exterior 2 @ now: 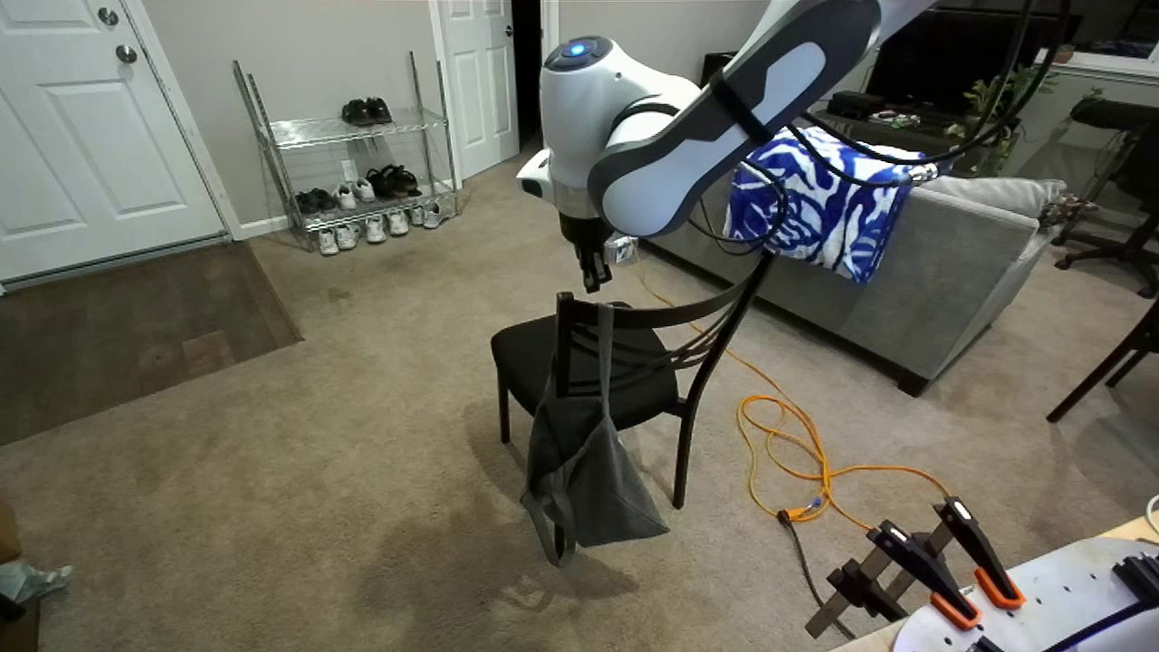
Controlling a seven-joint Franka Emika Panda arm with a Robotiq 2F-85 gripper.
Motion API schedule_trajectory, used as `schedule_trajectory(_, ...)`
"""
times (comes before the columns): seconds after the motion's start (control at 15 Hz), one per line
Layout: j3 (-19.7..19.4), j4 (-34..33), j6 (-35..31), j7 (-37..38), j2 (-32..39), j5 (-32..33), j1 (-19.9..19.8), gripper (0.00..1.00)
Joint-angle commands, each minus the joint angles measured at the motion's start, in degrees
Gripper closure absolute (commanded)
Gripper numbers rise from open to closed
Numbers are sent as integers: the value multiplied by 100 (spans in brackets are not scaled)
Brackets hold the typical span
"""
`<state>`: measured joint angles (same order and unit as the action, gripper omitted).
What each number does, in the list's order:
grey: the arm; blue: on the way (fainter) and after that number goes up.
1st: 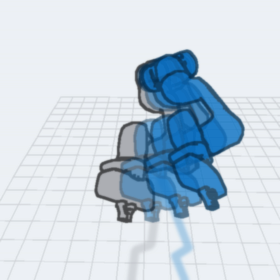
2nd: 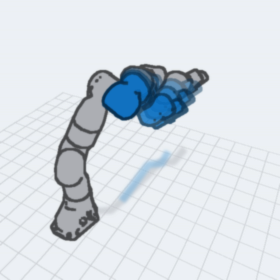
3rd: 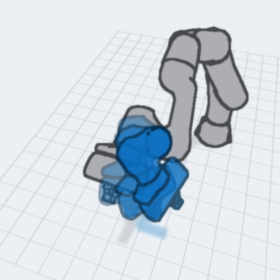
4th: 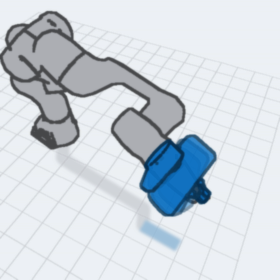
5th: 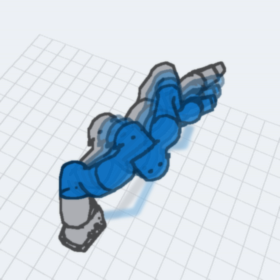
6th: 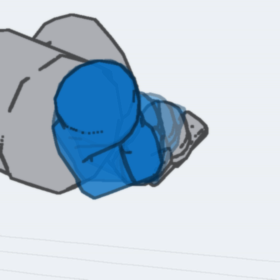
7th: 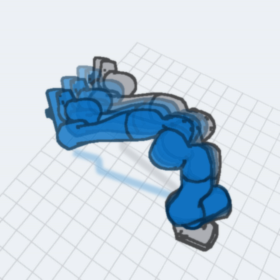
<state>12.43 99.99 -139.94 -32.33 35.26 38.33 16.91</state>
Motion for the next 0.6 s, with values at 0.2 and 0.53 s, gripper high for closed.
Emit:
schedule_trajectory(0.2,31,211,153,-42,-123,-115,-12,40)
schedule_trajectory(0.53,59,249,447,-108,-13,-269,-42,8)
